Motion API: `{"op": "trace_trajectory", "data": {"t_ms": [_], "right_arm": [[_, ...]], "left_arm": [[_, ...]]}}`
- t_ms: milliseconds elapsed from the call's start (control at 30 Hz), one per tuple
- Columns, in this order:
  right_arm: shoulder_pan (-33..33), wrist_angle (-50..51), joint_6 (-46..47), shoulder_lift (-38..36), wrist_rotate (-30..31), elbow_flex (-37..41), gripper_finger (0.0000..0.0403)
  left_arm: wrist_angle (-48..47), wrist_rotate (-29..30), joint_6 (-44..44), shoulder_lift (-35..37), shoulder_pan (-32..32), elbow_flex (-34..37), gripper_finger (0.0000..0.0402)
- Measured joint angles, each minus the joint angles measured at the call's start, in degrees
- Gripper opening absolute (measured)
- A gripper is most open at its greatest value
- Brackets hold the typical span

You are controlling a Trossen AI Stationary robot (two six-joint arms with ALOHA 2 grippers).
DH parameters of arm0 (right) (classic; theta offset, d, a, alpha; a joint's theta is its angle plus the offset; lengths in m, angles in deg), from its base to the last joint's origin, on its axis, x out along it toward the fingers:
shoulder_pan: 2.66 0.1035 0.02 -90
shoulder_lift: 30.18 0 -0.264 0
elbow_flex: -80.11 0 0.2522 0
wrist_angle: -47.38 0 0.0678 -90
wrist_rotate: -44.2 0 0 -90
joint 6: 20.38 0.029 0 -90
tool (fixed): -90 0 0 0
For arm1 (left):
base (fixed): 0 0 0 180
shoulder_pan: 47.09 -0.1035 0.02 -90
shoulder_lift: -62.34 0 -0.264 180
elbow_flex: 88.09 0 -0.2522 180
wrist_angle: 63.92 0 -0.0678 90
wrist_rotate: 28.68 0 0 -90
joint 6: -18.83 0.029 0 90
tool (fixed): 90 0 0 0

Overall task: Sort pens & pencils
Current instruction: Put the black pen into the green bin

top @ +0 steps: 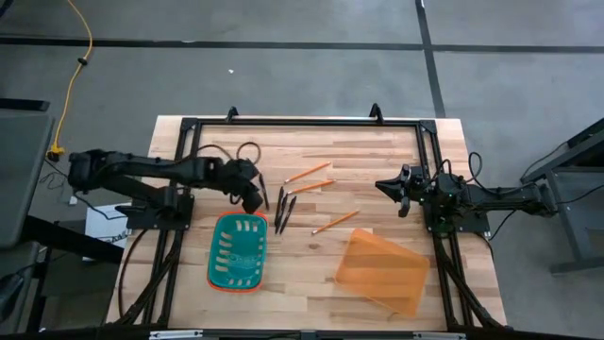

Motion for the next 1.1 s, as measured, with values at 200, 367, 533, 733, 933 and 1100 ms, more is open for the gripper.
{"op": "trace_trajectory", "data": {"t_ms": [200,367,533,733,933,1100], "right_arm": [[0.0,0.0,0.0,0.0,0.0,0.0,0.0025],[0.0,0.0,0.0,0.0,0.0,0.0,0.0025],[0.0,0.2,0.0,0.0,0.0,0.0,0.0025],[0.0,0.5,0.0,0.0,0.0,0.0,0.0025],[0.0,0.9,0.0,0.0,0.0,0.0,0.0025],[0.0,0.9,0.0,0.0,0.0,0.0,0.0025]], "left_arm": [[-10.7,-0.3,6.4,-9.9,-3.1,-9.8,0.0017],[-12.8,-4.6,7.6,-15.6,-7.7,-14.5,0.0085],[-13.1,-13.0,3.1,-21.5,-11.9,-16.0,0.0136],[-11.9,-13.4,1.9,-25.7,-14.2,-15.9,0.0144],[-10.3,-13.3,3.5,-26.6,-13.7,-15.9,0.0144],[-11.3,-6.1,18.6,-26.6,-10.8,-18.0,0.0138]]}}
